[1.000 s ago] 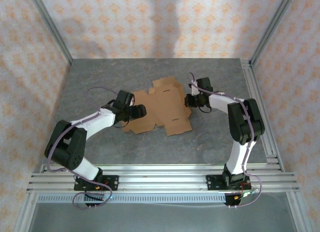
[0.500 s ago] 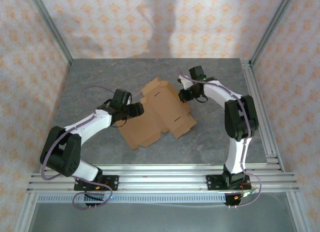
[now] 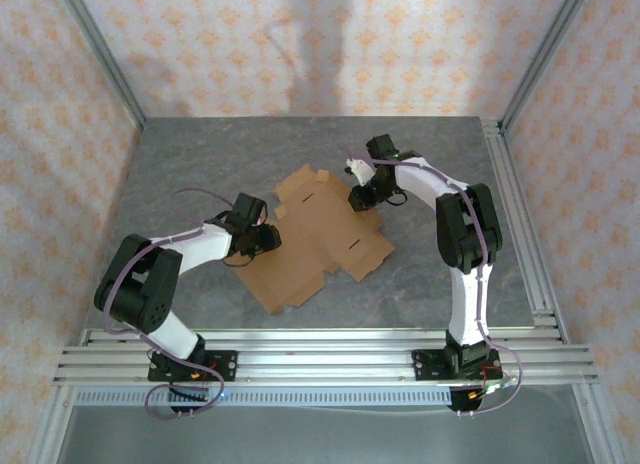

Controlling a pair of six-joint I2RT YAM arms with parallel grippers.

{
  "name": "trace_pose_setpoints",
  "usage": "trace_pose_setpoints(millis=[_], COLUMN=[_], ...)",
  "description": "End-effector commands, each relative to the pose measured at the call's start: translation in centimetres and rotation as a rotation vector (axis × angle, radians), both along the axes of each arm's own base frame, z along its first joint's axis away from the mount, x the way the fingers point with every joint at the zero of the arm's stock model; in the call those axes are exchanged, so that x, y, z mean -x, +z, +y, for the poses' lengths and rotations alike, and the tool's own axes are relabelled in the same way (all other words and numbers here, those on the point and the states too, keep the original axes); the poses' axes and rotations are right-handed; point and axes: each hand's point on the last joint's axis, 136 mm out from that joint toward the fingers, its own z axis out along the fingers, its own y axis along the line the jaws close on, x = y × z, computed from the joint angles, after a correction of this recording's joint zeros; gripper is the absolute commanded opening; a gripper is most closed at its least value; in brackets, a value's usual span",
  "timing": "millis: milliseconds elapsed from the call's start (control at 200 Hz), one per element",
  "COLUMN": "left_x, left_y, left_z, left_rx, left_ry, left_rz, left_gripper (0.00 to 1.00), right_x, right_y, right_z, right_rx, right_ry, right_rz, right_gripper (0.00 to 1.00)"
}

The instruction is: Fold the paper box

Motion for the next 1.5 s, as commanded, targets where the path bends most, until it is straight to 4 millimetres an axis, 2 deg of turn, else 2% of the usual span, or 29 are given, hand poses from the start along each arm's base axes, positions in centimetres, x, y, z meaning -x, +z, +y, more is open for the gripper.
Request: trace_pose_setpoints(millis=[0,265,450,591,726,896,966,1021,1126,1256,1316,1376,1496], left_x=[0.9,1.4,1.5,1.5,1.4,1.1,0.9,0.6,0.0,-0.3,-0.2,-0.4,-2.2], left_y=[-2.1,-3.0,-3.3,-3.4,-3.2,-2.6,-1.7,-0.1,4.3,9.0,10.0,10.7,11.7], left_z=[0.6,0.9,1.0,0.9,0.8,0.7,0.4,0.3,1.0,3.3,4.5,5.4,6.5], left_rx=[-0.024,-0.041,-0.042,-0.041,-0.038,-0.030,-0.013,-0.002,-0.012,-0.048,-0.055,-0.061,-0.026], left_ry=[0.015,0.031,0.034,0.033,0.030,0.027,0.028,0.028,0.053,0.115,0.147,0.171,0.200], left_rz=[0.047,0.084,0.093,0.095,0.090,0.075,0.054,0.023,-0.073,-0.175,-0.188,-0.191,-0.218], left_gripper=[0.38,0.37,0.37,0.37,0.38,0.38,0.42,0.45,0.52,0.64,0.66,0.72,0.78], right_x=[0.8,1.3,1.3,1.3,1.4,1.4,1.2,1.0,0.2,-0.6,-1.0,-1.5,-2.0], right_y=[-0.8,-0.9,-0.6,0.3,0.5,0.5,0.6,0.8,1.4,2.8,4.0,5.0,6.7], right_z=[-1.0,-1.8,-1.9,-1.9,-1.8,-2.2,-2.6,-3.0,-3.8,-4.1,-4.2,-4.3,-4.9], right_rx=[0.015,0.028,0.019,0.000,-0.008,0.034,0.075,0.109,0.177,0.239,0.257,0.294,0.393], right_ry=[0.005,0.032,0.030,0.026,0.028,0.023,0.022,0.022,0.006,0.000,-0.003,-0.012,-0.021], right_rz=[0.033,0.030,0.025,0.000,0.002,-0.014,-0.042,-0.068,-0.145,-0.270,-0.342,-0.423,-0.536], right_gripper=[0.33,0.31,0.18,0.20,0.00,0.00,0.00,0.00,0.00,0.00,0.00,0.00,0.00])
